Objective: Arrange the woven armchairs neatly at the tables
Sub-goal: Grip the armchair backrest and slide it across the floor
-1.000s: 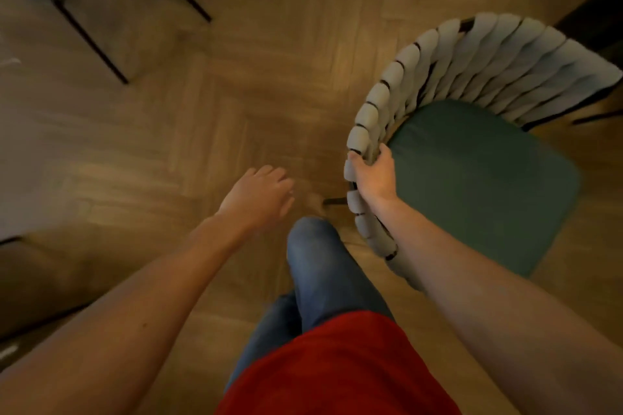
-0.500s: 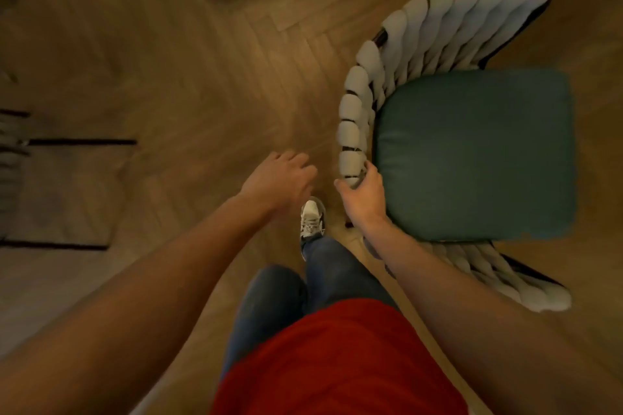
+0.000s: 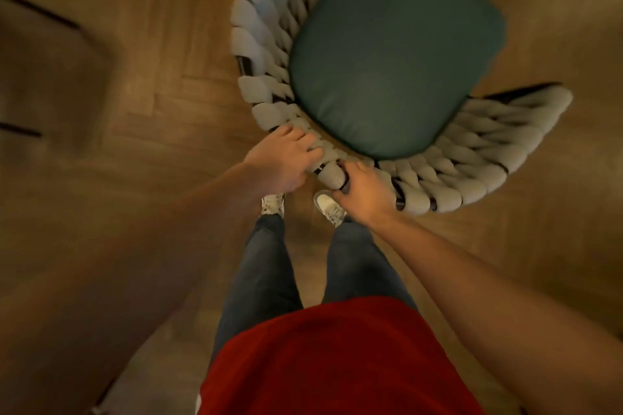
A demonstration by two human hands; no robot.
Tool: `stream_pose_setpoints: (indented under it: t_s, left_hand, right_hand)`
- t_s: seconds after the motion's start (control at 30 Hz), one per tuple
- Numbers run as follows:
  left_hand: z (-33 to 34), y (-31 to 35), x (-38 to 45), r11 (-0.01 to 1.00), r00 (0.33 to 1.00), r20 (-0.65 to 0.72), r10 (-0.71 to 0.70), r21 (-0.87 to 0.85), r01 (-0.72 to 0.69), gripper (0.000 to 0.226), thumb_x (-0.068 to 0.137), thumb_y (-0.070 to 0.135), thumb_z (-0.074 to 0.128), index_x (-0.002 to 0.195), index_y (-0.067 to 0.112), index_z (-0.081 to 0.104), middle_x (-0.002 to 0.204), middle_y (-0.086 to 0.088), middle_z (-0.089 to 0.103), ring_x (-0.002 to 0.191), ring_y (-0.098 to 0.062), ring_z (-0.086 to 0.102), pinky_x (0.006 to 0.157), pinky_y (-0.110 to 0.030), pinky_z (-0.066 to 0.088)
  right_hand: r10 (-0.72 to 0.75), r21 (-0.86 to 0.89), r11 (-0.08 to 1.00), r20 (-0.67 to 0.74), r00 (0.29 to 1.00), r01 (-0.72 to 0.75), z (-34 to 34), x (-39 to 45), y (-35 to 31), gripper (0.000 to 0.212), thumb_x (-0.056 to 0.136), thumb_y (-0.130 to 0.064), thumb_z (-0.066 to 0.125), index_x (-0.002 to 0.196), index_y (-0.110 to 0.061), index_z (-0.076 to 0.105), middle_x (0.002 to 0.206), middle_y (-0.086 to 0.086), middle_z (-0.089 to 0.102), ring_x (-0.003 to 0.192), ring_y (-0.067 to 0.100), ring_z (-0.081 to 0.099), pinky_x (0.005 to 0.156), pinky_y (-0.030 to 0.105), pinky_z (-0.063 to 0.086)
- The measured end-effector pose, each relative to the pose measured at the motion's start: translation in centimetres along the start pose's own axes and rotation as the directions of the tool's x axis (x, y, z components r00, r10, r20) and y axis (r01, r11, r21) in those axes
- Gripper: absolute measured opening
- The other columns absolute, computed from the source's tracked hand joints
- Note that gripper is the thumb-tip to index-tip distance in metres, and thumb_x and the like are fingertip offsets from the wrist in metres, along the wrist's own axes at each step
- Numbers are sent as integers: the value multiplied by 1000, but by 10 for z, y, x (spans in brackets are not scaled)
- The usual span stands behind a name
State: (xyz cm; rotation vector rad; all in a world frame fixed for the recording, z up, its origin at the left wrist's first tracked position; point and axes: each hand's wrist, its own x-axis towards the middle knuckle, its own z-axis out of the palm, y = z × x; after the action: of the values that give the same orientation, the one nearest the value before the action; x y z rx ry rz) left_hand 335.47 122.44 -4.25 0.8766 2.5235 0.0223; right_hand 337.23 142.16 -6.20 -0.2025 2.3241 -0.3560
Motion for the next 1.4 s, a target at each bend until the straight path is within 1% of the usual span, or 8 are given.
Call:
stream_pose_setpoints:
  t_s: [0.13, 0.23, 0.43, 0.7, 1.0, 1.2, 1.33, 1.4]
  left_hand:
    - [1, -28, 15, 985, 981, 118, 155, 53, -162, 62, 93, 60, 48, 139, 18, 42, 138, -6, 49, 128, -26, 43, 108, -40, 30]
    - [3, -39, 22, 985, 972, 172, 161, 29, -168, 71, 91, 69, 44, 142, 19, 42, 142, -6, 49, 132, -26, 43, 110, -41, 31]
    - [10, -42, 19, 991, 988, 92, 125, 43, -130, 67, 92, 70, 38, 131, 17, 50, 132, -5, 58, 121, -25, 52, 101, -38, 37]
    - [7, -33, 15, 995, 992, 122, 37, 85, -48, 73, 92, 71, 30, 135, 15, 48, 136, -6, 56, 127, -25, 50, 109, -40, 34]
    - [7, 14, 26, 988, 980, 132, -151, 59, 145, 76, 90, 74, 34, 133, 14, 51, 135, -6, 57, 126, -27, 50, 108, -39, 34]
    - [5, 46, 47, 952, 948, 114, -298, -40, 304, 77, 88, 76, 30, 129, 16, 54, 131, -4, 60, 123, -24, 53, 108, -39, 34]
    - [-1, 50, 63, 915, 919, 92, -383, -101, 391, 78, 86, 77, 29, 126, 16, 56, 128, -5, 62, 121, -25, 56, 108, -40, 37]
    - [-3, 48, 71, 897, 904, 86, -418, -117, 426, 79, 86, 78, 28, 125, 15, 57, 125, -4, 63, 118, -24, 58, 106, -39, 39]
  right_hand:
    - [142, 10, 990, -130, 981, -142, 16, -11, -13, 55, 87, -38, 59, 139, -24, 47, 137, 1, 53, 129, 26, 46, 110, 45, 30]
    - [154, 26, 988, -231, 961, -152, 29, -17, -18, 58, 87, -43, 60, 139, -21, 47, 134, 5, 56, 127, 29, 47, 116, 49, 20]
    - [90, -51, 992, -324, 942, -112, 33, -18, -18, 59, 94, -56, 47, 145, -26, 45, 124, 6, 61, 118, 35, 52, 111, 55, 25]
    - [46, -19, 998, -311, 949, -55, 30, -16, -11, 55, 96, -56, 46, 144, -30, 45, 126, 2, 60, 123, 31, 49, 114, 52, 23]
    - [-128, -91, 990, -261, 957, 108, 8, -21, 42, 53, 96, -55, 45, 143, -30, 46, 123, -1, 62, 119, 27, 51, 114, 49, 23]
    - [-330, -229, 935, -295, 897, 269, -21, -1, 90, 53, 91, -57, 45, 132, -28, 58, 109, -1, 67, 106, 26, 60, 106, 49, 38]
    - [-438, -297, 884, -249, 864, 362, -48, 22, 105, 55, 92, -59, 36, 131, -28, 59, 109, -3, 67, 104, 25, 60, 105, 48, 40]
    - [-481, -316, 859, -229, 846, 403, -62, 34, 110, 52, 93, -57, 42, 132, -27, 59, 109, -3, 67, 105, 25, 59, 105, 49, 39]
